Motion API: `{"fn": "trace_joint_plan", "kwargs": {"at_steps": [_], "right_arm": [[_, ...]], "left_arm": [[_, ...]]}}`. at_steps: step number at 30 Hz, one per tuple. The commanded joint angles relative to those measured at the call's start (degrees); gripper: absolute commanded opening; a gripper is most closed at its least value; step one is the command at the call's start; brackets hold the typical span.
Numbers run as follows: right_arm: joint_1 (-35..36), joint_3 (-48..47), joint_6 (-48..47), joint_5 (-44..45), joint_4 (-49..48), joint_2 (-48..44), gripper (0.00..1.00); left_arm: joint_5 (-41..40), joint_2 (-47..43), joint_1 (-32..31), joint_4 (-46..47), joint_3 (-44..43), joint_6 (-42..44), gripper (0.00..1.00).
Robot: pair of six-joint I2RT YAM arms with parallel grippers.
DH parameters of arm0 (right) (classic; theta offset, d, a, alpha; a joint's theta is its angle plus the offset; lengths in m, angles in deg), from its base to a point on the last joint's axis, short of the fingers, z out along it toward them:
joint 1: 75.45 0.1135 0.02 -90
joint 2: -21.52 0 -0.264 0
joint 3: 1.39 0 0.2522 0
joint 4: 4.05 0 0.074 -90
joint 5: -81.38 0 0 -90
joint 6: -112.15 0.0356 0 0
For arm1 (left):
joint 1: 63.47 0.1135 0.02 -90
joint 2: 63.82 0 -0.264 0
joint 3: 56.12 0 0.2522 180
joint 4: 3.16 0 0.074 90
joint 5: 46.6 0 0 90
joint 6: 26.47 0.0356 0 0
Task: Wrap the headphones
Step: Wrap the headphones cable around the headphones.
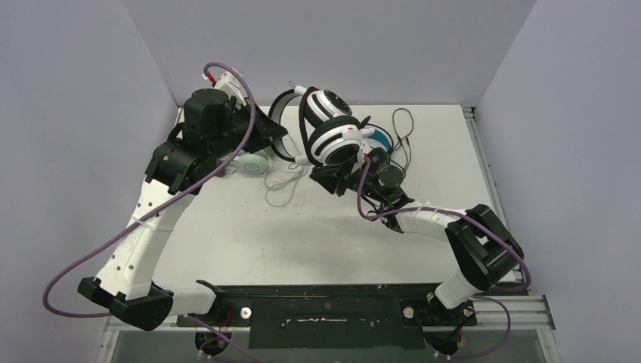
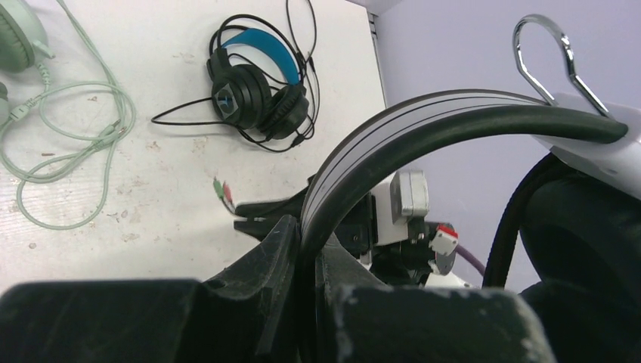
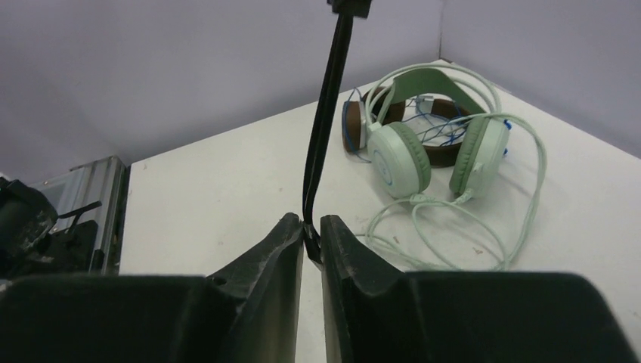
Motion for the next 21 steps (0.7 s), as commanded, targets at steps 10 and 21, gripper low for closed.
{"fn": "trace_joint_plan", "kwargs": {"at_steps": [10,21], "right_arm": [[7.9,9.0,5.6,1.8,0.4,-14.3,0.0],[12.2,-1.4,4.7,2.5,32.4,-18.6,0.0]], "left_arm": [[-6.2,-0.5,3.9,8.6,2.3,-6.1,0.0],[-31.2,-1.4,3.9,14.3,19.2,-2.4,0.0]]}}
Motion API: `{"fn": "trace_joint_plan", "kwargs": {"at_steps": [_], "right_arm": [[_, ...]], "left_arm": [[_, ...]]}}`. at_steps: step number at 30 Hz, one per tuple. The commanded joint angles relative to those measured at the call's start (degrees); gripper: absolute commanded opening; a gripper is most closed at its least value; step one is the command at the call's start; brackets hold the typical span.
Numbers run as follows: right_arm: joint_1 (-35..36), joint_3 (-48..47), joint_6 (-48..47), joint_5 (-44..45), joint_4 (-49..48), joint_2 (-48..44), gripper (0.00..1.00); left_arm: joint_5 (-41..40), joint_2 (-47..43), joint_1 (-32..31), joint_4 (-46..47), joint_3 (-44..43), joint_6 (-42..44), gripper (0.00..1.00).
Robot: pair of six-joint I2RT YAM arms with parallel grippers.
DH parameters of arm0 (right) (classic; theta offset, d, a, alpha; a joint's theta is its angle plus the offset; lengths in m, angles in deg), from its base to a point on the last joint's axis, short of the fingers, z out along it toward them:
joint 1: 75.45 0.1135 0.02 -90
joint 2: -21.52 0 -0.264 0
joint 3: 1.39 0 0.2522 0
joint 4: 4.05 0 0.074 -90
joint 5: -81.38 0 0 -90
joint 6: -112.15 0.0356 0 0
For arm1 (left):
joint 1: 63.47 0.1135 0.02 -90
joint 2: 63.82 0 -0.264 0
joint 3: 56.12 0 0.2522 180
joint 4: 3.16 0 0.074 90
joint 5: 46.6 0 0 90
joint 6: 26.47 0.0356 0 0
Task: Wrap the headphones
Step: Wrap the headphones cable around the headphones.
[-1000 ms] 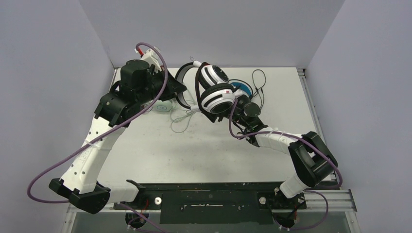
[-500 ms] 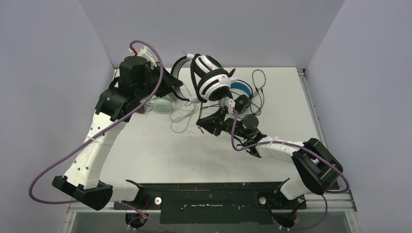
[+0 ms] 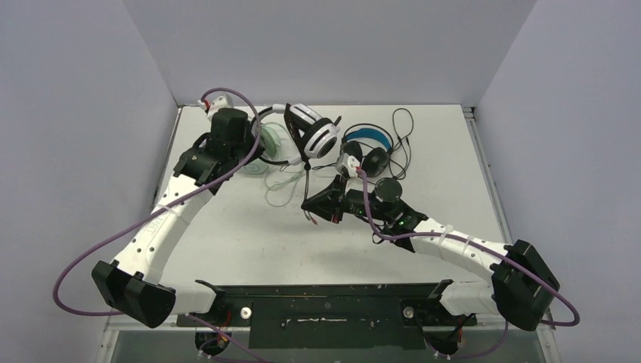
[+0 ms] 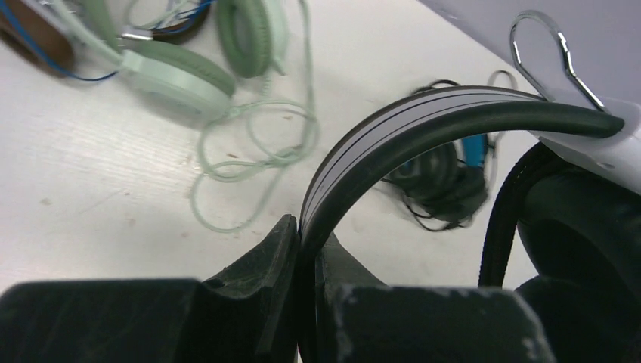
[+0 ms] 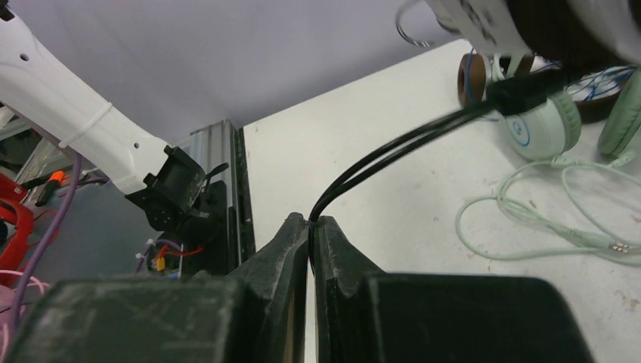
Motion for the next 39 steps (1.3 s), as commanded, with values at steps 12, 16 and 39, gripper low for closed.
{"fn": "trace_joint_plan", "kwargs": {"at_steps": [12,16,39], "right_arm": [[1.2,-11.1,15.3,8.4,8.6,5.1,0.0],[1.2,-12.3,21.6,11.9,5.6,9.6,0.02],[1.6,-12.3,27.1,27.7,8.0,19.7,0.32]], "left_arm": [[-14.5,-5.5,-3.7,24.7,27.1,-3.0,0.0],[-16.0,-5.1,-7.8,27.3,31.8,-6.7,0.0],[-9.6,-2.8,-13.0,29.2,38.4,-14.7,0.0]]}}
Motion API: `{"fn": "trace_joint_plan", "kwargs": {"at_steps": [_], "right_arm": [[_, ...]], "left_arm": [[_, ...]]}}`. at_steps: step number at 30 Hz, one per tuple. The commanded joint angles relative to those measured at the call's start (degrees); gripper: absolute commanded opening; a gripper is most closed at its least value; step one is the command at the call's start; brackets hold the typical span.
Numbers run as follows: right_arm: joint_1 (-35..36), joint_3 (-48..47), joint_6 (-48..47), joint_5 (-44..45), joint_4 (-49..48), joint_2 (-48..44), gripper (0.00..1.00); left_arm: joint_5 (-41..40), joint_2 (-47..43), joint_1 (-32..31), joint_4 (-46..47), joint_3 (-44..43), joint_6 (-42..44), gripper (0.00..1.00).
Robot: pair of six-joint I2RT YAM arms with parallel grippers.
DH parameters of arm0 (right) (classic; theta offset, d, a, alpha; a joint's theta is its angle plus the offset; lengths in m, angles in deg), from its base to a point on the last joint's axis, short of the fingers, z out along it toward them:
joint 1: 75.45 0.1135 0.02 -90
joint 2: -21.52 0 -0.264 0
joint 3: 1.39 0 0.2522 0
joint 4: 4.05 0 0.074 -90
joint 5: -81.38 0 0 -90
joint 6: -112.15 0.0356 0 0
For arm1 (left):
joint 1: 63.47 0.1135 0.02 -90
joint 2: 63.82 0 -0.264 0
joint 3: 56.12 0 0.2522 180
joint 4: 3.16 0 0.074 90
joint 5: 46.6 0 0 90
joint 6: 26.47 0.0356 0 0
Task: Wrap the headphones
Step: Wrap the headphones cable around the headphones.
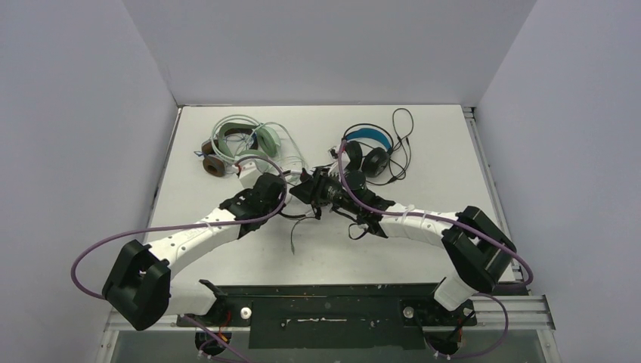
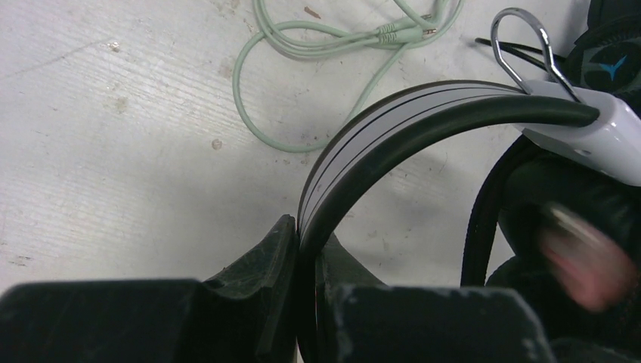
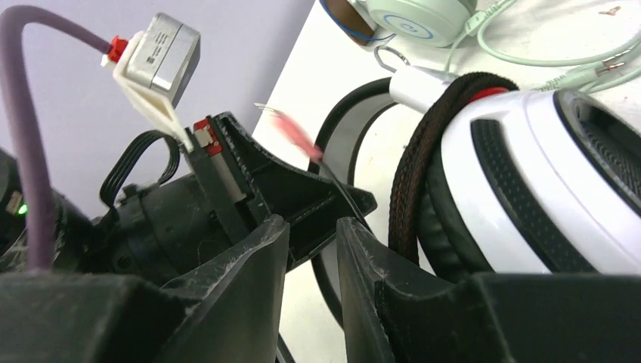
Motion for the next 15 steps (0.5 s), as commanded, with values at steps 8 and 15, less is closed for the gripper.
{"fn": "trace_joint_plan", "kwargs": {"at_steps": [8,15], "right_arm": [[0.6,-3.0,-6.7,4.0,5.3,0.2,0.39],[0.6,-2.3,-18.1,-1.9,9.5,-7.7,0.58]], "left_arm": [[4.0,1.3,-0.6,0.8,-5.2,-4.1,0.0],[4.2,1.6,0.1,3.0,-3.6,-3.3,0.0]]}}
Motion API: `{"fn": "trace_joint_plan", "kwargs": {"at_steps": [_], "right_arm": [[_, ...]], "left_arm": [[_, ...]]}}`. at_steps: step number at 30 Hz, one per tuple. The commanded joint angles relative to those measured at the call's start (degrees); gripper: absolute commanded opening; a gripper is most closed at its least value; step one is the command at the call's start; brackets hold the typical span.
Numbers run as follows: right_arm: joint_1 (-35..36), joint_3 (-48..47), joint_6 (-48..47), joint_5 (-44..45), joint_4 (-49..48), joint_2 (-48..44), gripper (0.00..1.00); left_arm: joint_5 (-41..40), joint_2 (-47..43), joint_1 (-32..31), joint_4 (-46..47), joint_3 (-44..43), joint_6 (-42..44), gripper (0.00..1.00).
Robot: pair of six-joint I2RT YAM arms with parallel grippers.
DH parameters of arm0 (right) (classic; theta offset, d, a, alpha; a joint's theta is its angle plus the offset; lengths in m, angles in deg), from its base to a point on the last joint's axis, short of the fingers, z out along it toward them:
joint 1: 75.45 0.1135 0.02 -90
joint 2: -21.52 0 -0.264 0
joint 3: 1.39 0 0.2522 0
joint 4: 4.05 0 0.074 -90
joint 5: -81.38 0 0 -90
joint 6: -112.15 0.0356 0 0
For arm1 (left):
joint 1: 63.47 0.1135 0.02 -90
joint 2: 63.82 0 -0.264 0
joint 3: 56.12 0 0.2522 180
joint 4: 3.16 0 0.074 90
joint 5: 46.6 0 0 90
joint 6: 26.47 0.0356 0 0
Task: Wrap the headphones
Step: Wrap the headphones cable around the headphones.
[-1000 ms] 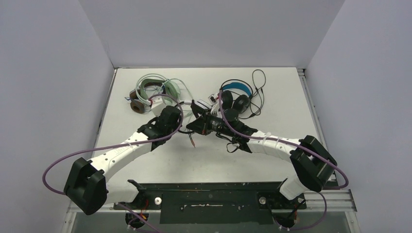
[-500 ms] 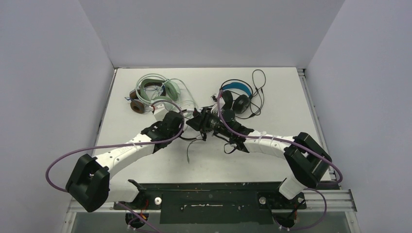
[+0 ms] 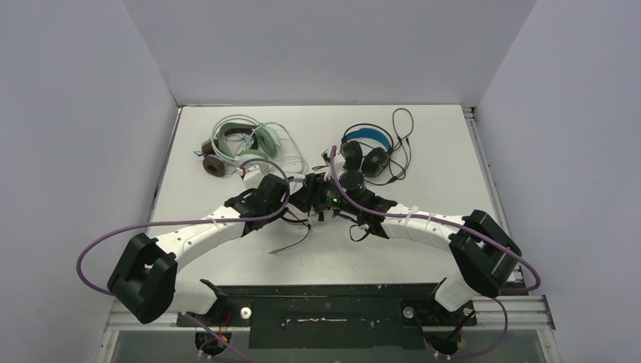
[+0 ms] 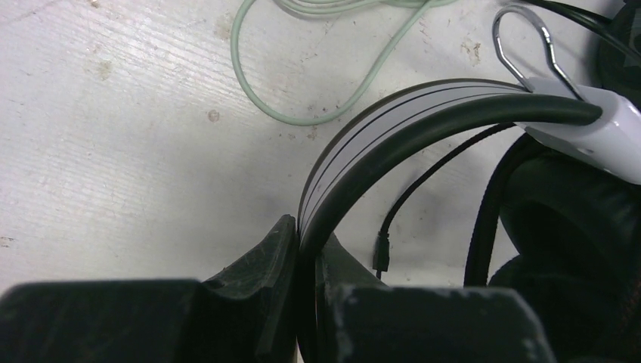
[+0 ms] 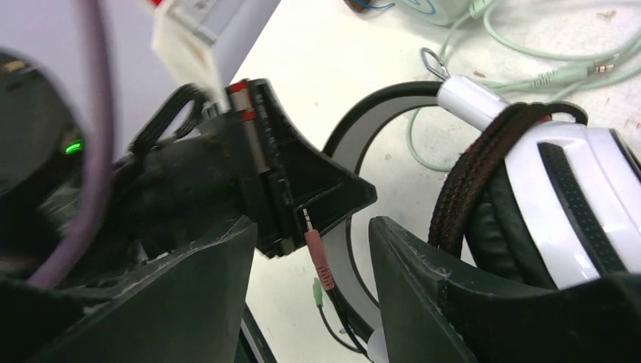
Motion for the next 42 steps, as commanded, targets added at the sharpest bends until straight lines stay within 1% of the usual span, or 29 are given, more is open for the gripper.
{"fn": "trace_joint_plan", "kwargs": {"at_steps": [1,7,9,12,15,19,22,26,29,32,34,35,37,39,42], "right_arm": [[-0.5,-0.3,-11.0,-2.0,4.0,-8.5,0.6],[-0.4,4.4,-14.7,-0.5,11.9,-16.4,0.61],[0.4,6.5,-15.3,-0.2,12.3,-18.3,0.61],[2.5,10.5,-15.6,3.3,12.7,-21.2,0.61],[4.4,15.2,-13.4,6.9,11.7,-23.3,0.61],[6.9,19.0,-10.3,13.8,10.7,-22.7,0.6],[9.0,19.9,-10.5,18.1,8.4,-20.4,0.62],[12.2,20.3,-17.4,18.1,2.8,-16.8,0.64],[13.1,20.2,-21.9,18.5,2.3,-16.2,0.64],[11.0,19.9,-20.3,20.4,5.3,-17.7,0.62],[7.9,20.5,-18.7,17.9,6.2,-19.7,0.63],[6.4,21.1,-17.9,17.1,6.4,-21.1,0.64],[3.6,22.5,-15.9,16.5,7.0,-24.5,0.72],[1.1,23.5,-15.7,15.5,8.2,-27.7,0.73],[-0.5,23.7,-16.2,17.8,11.8,-31.8,0.73]], "left_arm": [[1.4,-1.1,0.6,6.0,-2.8,-1.7,0.0],[2.8,-0.2,2.3,8.7,-1.0,-0.7,0.0],[3.2,0.0,2.8,9.8,-0.3,-0.3,0.0],[3.4,0.6,3.4,11.4,0.9,0.1,0.0],[3.4,1.4,4.1,13.4,2.5,0.7,0.0],[3.5,2.9,5.0,15.3,4.0,1.0,0.0],[4.0,4.1,5.2,16.3,4.8,1.0,0.0],[3.9,5.3,5.2,16.3,5.1,0.8,0.0],[3.5,5.7,5.3,16.2,5.3,0.8,0.0],[3.7,5.6,5.3,16.8,5.6,1.0,0.0],[3.9,5.2,5.3,16.9,5.7,1.0,0.0],[4.1,4.9,5.3,16.9,5.8,1.0,0.0],[4.2,4.3,5.3,16.5,5.6,1.0,0.0],[4.5,3.4,5.3,15.7,5.1,1.3,0.0],[5.4,1.4,5.5,13.3,3.0,2.0,0.0]]}}
